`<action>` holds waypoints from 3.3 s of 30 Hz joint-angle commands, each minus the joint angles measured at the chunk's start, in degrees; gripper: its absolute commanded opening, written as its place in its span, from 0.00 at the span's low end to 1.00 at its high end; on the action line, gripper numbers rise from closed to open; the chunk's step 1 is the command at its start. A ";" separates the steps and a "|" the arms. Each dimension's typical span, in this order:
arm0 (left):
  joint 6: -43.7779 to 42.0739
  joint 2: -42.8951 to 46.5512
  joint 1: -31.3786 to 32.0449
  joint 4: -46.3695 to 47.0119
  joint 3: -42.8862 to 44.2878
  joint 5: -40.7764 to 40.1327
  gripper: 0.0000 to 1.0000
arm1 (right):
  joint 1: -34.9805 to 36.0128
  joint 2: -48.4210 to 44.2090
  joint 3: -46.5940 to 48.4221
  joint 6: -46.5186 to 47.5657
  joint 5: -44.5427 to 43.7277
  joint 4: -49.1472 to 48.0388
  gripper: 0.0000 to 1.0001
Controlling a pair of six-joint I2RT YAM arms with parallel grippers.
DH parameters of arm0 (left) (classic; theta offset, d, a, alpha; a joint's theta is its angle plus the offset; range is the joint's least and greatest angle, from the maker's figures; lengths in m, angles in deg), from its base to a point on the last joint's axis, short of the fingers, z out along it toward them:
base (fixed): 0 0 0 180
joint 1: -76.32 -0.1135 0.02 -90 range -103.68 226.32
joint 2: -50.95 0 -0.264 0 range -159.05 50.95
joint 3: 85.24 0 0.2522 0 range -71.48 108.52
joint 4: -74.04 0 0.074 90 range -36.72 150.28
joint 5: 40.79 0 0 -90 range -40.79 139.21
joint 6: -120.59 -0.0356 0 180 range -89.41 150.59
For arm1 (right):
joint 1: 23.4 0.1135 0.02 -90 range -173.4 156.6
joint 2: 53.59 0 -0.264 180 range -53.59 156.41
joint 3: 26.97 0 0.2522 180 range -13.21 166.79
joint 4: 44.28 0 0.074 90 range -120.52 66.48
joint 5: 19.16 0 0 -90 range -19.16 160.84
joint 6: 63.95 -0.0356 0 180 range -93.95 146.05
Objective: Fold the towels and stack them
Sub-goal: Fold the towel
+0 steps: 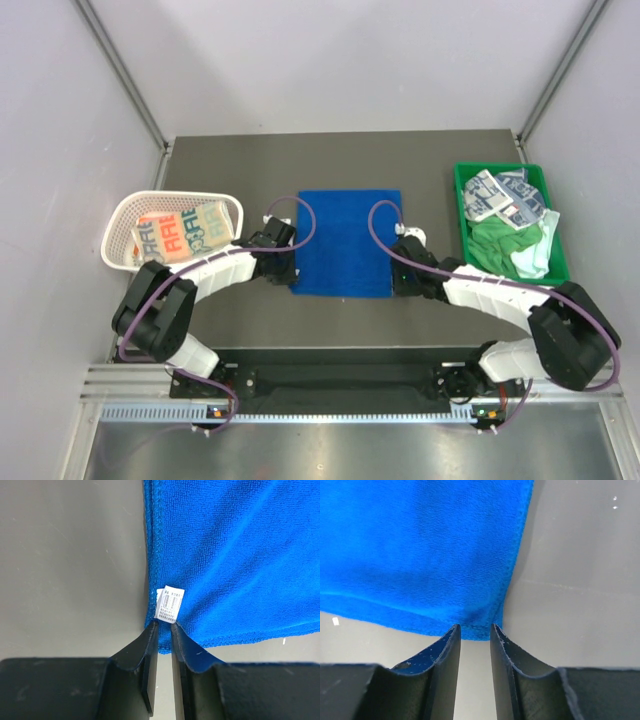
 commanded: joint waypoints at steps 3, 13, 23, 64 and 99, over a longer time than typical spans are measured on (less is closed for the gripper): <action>-0.93 -2.01 0.17 1.82 -0.60 -1.46 0.21 | 2.00 2.29 2.60 -0.82 -6.00 0.72 0.28; -0.85 -2.36 0.17 1.73 -0.69 -1.55 0.21 | 2.17 2.65 2.42 -0.64 -7.06 0.63 0.10; -0.76 -2.72 0.17 0.94 -0.43 -2.25 0.19 | 2.26 -1.04 2.77 0.06 -7.14 3.97 0.00; -2.86 -7.50 -3.95 -5.48 28.38 -10.42 0.31 | -12.48 3.33 23.84 10.52 1.99 1.69 0.38; -4.89 -32.08 -16.35 14.91 40.62 -1.37 0.46 | -22.17 45.81 53.22 14.30 0.15 -4.81 0.38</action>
